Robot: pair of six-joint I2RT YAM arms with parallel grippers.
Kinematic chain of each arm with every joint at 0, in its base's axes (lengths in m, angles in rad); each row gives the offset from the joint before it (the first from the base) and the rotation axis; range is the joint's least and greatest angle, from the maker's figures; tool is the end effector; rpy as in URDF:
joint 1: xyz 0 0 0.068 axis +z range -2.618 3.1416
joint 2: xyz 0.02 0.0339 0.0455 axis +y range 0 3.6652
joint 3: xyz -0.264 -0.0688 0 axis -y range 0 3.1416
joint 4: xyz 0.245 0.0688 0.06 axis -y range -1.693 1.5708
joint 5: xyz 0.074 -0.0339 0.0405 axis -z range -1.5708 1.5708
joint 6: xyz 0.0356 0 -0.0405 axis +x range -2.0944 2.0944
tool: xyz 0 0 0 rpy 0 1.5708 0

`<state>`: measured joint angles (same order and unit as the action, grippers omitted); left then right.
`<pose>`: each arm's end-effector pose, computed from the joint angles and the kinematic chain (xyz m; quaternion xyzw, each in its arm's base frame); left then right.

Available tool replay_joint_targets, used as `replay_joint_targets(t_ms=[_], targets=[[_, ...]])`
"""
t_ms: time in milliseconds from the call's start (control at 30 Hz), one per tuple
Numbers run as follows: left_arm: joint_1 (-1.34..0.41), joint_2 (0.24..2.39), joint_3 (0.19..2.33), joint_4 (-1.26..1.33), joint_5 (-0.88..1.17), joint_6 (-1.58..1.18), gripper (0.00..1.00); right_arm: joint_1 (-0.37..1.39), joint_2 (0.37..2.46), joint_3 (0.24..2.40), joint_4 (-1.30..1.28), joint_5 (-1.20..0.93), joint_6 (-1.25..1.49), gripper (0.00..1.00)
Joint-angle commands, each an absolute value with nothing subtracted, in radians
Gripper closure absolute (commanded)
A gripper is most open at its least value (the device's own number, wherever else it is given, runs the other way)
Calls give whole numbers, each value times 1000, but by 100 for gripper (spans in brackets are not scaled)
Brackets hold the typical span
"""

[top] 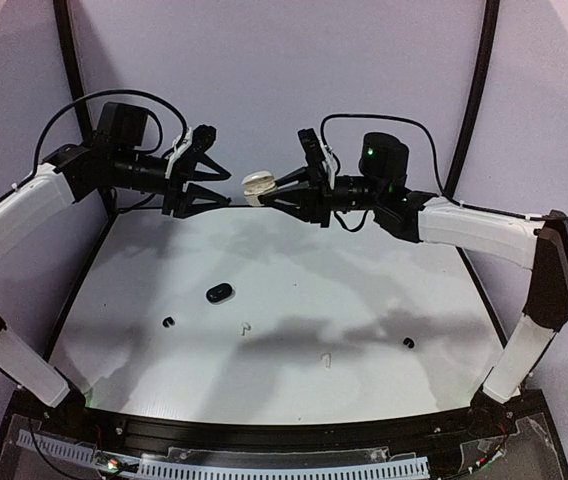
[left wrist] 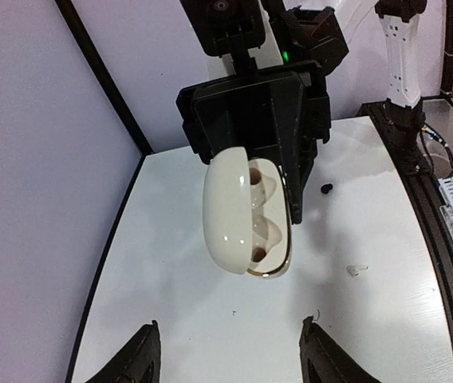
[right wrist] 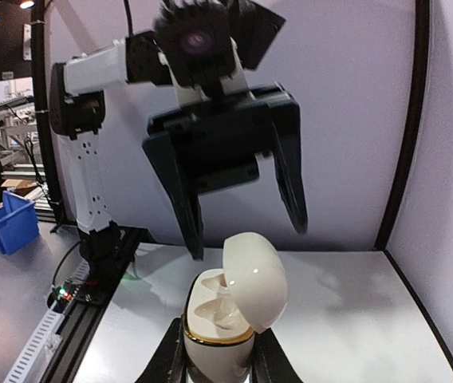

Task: Insert the wireless bluetooth earbuds into the charging case
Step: Open the charging case, then pass from the right arm to the left

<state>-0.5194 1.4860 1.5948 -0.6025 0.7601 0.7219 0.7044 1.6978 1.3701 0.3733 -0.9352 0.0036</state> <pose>0.2678 -0.1814 0.4155 0.6184 0.5379 -0.2687 0.5060 0.2861 0.2807 0.3577 -0.5178 0.4673 0.5158 0.4975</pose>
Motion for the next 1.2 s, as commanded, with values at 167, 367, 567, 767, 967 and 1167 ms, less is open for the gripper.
replay_joint_targets(t_ms=[167,367,567,767,967,1167], targets=[[-566,1467,1611,-433,799,462,37,712,1670,1396,468,-963,67,100],[-599,1480,1636,-409,725,435,42,716,1672,1395,465,-960,58,100],[-625,1499,1642,-416,628,483,49,717,1672,1403,456,-963,45,100],[-633,1514,1660,-398,584,488,61,721,1671,1402,444,-967,39,100],[-633,1520,1663,-425,597,489,73,725,1671,1404,435,-976,27,100],[-634,1519,1663,-489,670,513,74,725,1675,1412,432,-972,13,100]])
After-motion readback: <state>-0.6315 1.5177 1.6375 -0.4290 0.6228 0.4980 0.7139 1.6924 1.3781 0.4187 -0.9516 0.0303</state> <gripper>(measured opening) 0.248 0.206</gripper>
